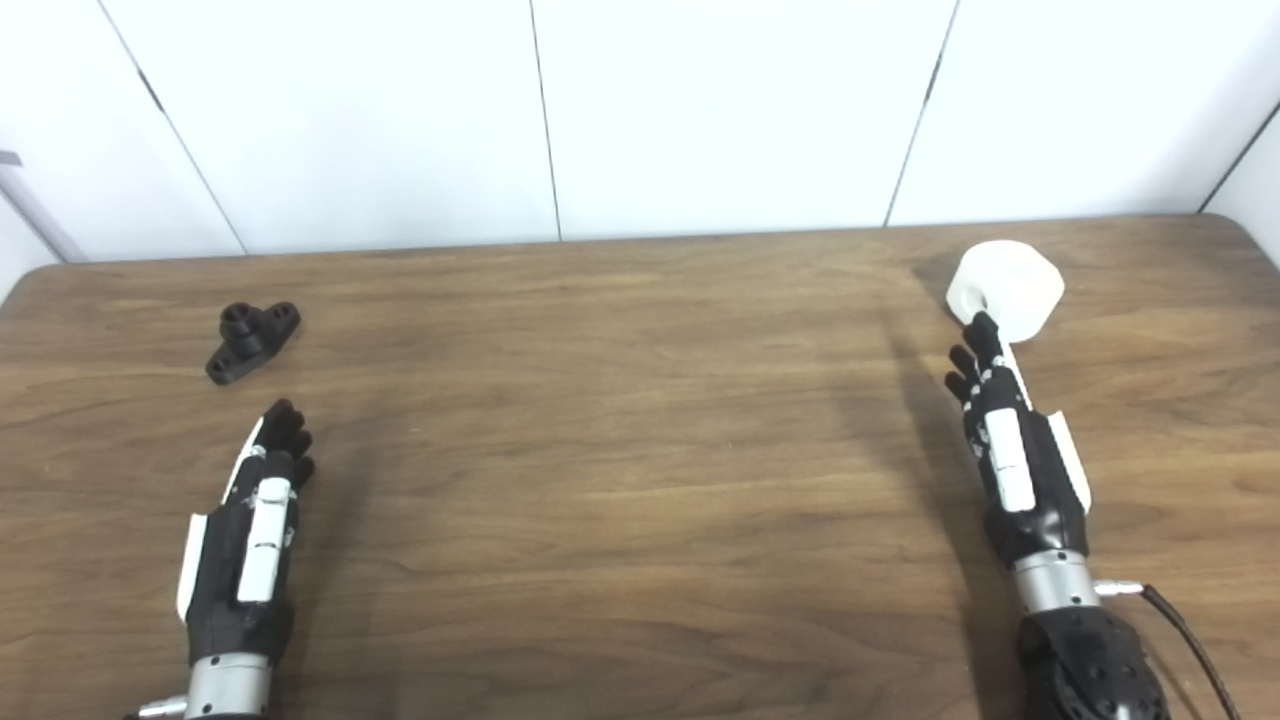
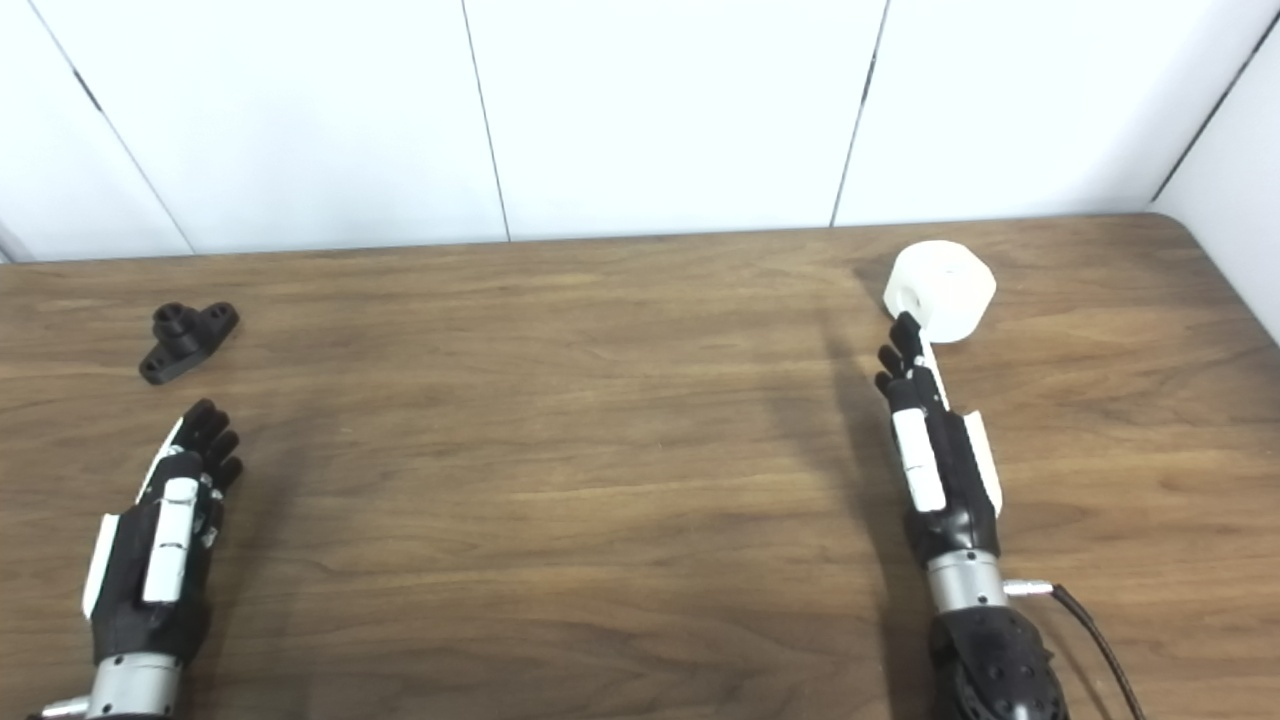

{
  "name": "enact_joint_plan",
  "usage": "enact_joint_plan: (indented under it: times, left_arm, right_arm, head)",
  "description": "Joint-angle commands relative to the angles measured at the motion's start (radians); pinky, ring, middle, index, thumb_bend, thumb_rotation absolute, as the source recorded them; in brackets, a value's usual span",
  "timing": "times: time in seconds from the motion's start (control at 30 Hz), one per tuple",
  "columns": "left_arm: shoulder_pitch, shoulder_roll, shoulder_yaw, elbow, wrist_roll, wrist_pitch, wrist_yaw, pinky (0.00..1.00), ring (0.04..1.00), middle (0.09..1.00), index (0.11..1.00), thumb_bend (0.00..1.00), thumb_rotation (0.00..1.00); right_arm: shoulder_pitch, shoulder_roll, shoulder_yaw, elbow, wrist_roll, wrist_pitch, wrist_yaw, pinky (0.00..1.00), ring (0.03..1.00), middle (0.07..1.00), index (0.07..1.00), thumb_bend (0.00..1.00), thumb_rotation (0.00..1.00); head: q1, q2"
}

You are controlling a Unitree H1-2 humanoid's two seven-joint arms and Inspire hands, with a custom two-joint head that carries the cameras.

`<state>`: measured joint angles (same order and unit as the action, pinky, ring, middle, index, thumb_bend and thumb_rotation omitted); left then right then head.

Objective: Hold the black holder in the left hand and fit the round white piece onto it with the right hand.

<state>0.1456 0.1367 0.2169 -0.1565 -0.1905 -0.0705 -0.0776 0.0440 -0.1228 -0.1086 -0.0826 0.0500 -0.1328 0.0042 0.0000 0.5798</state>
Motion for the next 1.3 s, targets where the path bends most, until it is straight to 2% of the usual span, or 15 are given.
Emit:
enact_joint_plan:
  times: [0.0, 0.33, 0.53, 0.93, 1.03, 1.17, 1.27]
  left_arm:
    - [-0.008, 0.006, -0.001, -0.003, 0.004, -0.030, 0.003, 0.97, 0.960, 0.956, 0.946, 0.52, 0.76]
    - [-0.002, 0.000, -0.009, -0.012, 0.037, -0.021, 0.019, 0.95, 0.947, 0.947, 0.940, 0.54, 0.77]
    - [-0.002, -0.008, -0.019, -0.004, 0.041, -0.034, 0.022, 0.96, 0.948, 0.948, 0.938, 0.53, 0.76]
    - [-0.015, -0.029, -0.034, 0.049, 0.076, -0.074, 0.045, 0.92, 0.921, 0.932, 0.930, 0.56, 0.74]
    - [-0.013, -0.038, -0.039, 0.055, 0.091, -0.085, 0.051, 0.91, 0.917, 0.929, 0.928, 0.55, 0.74]
    - [-0.013, -0.041, -0.044, 0.077, 0.086, -0.114, 0.042, 0.93, 0.928, 0.938, 0.938, 0.51, 0.75]
    - [-0.016, -0.042, -0.046, 0.098, 0.082, -0.131, 0.038, 0.93, 0.926, 0.935, 0.937, 0.54, 0.72]
  right_arm:
    - [0.024, 0.002, 0.003, 0.047, 0.000, -0.024, 0.006, 0.96, 0.968, 0.985, 0.997, 0.55, 0.95]
    - [0.029, -0.005, 0.000, 0.044, 0.011, -0.017, 0.013, 0.97, 0.959, 0.970, 0.989, 0.55, 0.95]
    - [0.028, -0.020, -0.001, 0.065, 0.011, -0.029, 0.017, 0.96, 0.956, 0.966, 0.984, 0.57, 0.97]
    - [0.007, -0.043, -0.013, 0.169, 0.043, -0.115, 0.044, 0.96, 0.945, 0.950, 0.976, 0.58, 0.94]
    - [0.005, -0.049, -0.015, 0.193, 0.049, -0.139, 0.050, 0.96, 0.941, 0.949, 0.976, 0.58, 0.95]
    - [0.002, -0.052, -0.017, 0.216, 0.058, -0.157, 0.055, 0.96, 0.937, 0.945, 0.973, 0.58, 0.94]
    - [0.000, -0.054, -0.019, 0.229, 0.066, -0.157, 0.062, 0.97, 0.941, 0.947, 0.980, 0.56, 0.95]
  head:
    - [0.003, 0.001]
    - [0.035, -0.008]
    - [0.068, -0.028]
    - [0.142, -0.099]
    - [0.160, -0.126]
    - [0.180, -0.150]
    - [0.194, -0.167]
